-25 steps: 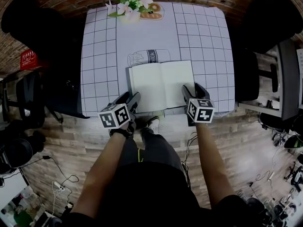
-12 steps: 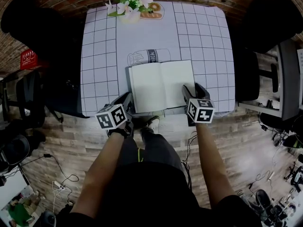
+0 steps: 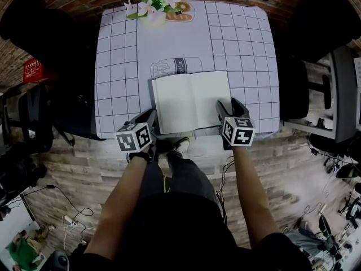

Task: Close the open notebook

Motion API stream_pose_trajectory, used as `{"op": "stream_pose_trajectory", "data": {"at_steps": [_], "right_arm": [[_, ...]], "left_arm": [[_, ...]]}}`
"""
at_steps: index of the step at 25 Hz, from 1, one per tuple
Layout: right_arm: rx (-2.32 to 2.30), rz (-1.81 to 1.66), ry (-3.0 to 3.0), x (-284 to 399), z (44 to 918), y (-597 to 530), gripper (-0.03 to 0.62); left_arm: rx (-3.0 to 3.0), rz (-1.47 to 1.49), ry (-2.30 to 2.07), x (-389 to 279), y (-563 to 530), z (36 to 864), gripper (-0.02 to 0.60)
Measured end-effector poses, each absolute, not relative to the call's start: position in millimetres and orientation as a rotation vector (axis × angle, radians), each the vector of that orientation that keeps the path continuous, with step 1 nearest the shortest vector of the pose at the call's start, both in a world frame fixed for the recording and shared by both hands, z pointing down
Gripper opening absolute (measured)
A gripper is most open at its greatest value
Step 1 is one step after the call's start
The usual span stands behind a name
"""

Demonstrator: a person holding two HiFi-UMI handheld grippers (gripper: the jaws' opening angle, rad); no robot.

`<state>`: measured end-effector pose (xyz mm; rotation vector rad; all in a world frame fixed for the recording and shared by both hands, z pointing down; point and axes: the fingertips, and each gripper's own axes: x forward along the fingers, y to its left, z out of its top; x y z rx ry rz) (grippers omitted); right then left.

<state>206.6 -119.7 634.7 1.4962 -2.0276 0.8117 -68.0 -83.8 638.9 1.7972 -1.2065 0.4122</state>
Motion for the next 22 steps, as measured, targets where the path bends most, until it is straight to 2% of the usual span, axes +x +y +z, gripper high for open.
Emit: {"op": "stream_pose_trajectory", "data": {"at_steps": [8,22], "right_arm": [[1.493,0.815,-2.034,207,635,-120,0.239],[1.488,0.820,-2.037,207,635,-119,0.239]], "left_arm": [[1.889,0.591,-1.243,-66,-83,643,0.038],[1.951,0.336,-1.188,-59,-83,616,0.026]]}}
